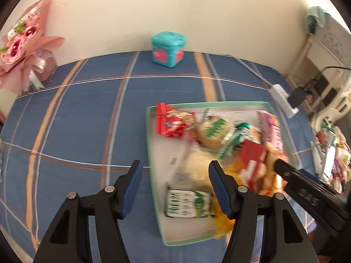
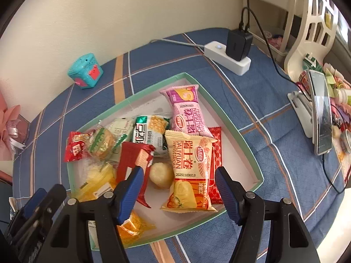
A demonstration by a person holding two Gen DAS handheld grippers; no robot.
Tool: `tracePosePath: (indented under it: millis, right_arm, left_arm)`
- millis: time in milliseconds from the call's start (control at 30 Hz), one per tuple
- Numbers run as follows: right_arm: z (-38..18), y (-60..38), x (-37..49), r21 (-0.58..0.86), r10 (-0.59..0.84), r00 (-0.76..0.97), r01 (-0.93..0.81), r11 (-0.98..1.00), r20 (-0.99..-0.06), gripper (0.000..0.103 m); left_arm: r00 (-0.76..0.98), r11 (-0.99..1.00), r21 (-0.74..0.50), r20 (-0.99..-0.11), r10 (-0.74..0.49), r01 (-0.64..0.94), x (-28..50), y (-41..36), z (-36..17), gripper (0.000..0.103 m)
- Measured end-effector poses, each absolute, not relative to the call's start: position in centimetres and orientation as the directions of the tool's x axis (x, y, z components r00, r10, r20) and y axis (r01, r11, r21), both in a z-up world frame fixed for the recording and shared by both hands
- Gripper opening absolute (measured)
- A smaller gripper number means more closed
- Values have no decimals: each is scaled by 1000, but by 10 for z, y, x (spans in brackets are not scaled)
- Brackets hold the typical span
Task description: Organize snacks
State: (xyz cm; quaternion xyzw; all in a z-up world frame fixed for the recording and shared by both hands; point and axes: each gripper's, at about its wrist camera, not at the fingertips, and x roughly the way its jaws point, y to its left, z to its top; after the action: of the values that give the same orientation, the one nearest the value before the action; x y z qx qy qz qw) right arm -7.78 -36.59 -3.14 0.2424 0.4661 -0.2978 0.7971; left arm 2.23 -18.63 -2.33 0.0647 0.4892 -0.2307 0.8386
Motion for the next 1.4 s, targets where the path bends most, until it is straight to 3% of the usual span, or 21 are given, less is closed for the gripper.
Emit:
tracePosePath:
  millis: [467, 533, 567, 733, 800, 867, 1067, 1400]
  right_arm:
    - [-26, -338, -63, 59, -257, 405, 622, 780, -877, 71]
    - [-27, -336, -62, 54, -259, 403, 620, 782, -878, 71]
    - [-28, -337, -61, 51, -260, 402, 619, 784, -878, 74]
    - [-30, -335, -59, 43, -265, 402, 613, 789, -877, 90]
    - [-31, -334, -59, 42, -266, 406, 609, 792, -874, 98]
    - [-31, -334, -59, 34, -275, 409, 608, 794, -870, 103]
    - [-33, -333, -58, 32, -276, 415, 599, 800, -867, 103]
    - [-32, -330, -58, 25, -281, 416, 596, 803, -865, 103]
  left_arm:
    - [404, 920, -105, -876, -265, 377, 41, -166, -33, 63]
    - [404, 919, -107, -875, -268, 379, 41, -166, -33, 76]
    - [406, 919, -110, -873, -271, 379, 41, -166, -33, 87]
    - [424, 923, -99, -867, -264, 372, 43, -164, -32, 90]
    - [433, 930, -83, -868, -244, 358, 44, -162, -33, 98]
    - [435, 933, -82, -868, -240, 351, 47, -159, -34, 98]
    - [432, 940, -102, -868, -244, 326, 53, -148, -34, 98]
    - [490, 976, -4, -865, -112, 216, 55, -128, -30, 98]
